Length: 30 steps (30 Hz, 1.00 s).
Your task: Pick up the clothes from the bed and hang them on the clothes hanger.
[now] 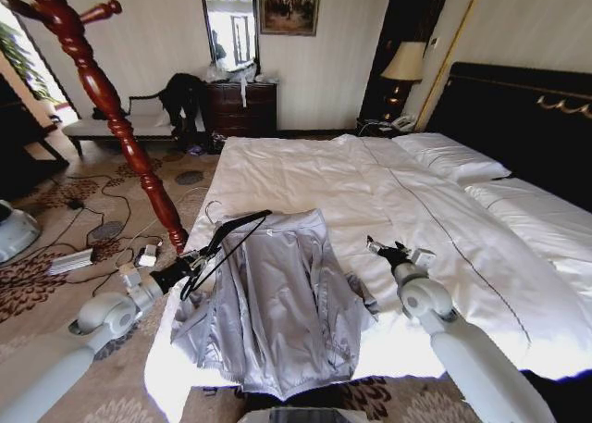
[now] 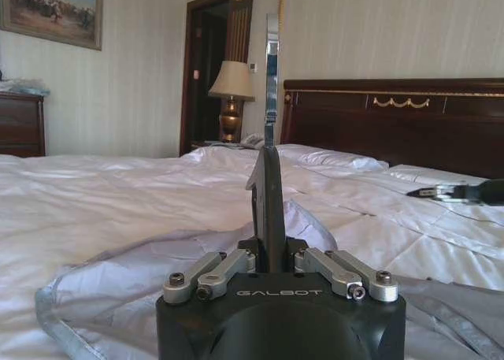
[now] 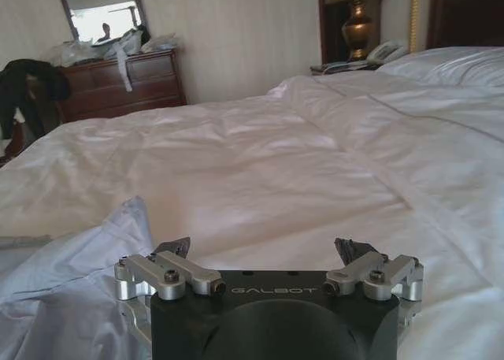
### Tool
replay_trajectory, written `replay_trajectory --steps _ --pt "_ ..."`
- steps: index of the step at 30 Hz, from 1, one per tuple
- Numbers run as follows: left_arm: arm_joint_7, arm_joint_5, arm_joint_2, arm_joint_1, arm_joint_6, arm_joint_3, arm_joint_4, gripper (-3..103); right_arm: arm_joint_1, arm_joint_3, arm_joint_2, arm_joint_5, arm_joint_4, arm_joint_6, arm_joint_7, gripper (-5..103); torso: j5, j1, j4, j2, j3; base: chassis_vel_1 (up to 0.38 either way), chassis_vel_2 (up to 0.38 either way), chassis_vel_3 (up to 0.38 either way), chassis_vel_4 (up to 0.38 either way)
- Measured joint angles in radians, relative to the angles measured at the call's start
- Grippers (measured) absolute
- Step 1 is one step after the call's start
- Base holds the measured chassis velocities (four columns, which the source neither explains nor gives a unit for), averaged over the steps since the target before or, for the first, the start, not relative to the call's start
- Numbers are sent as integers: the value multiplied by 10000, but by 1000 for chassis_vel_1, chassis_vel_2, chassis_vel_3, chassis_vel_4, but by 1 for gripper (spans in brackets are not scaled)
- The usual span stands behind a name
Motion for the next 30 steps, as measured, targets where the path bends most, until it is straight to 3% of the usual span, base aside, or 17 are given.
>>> replay_trajectory --steps 7,12,23,30 --pt "-147 227 46 130 52 173 -34 15 1821 -1700 491 -83 -1681 83 -354 100 0 0 -5 -1 0 0 0 0 0" --pt "-221 346 57 331 31 157 80 15 3355 -2721 1290 -293 -3708 274 -608 100 -1 1 1 -1 0 0 0 0 0" --pt "-234 187 -128 349 39 134 223 15 3385 -2934 1453 -9 -4151 360 -1498 96 -1 -2 -4 0 -2 0 0 0 0" --pt "-309 89 -40 414 128 165 47 15 3747 -3105 2097 -739 -5291 860 -2084 96 0 -2 2 0 -2 0 0 0 0"
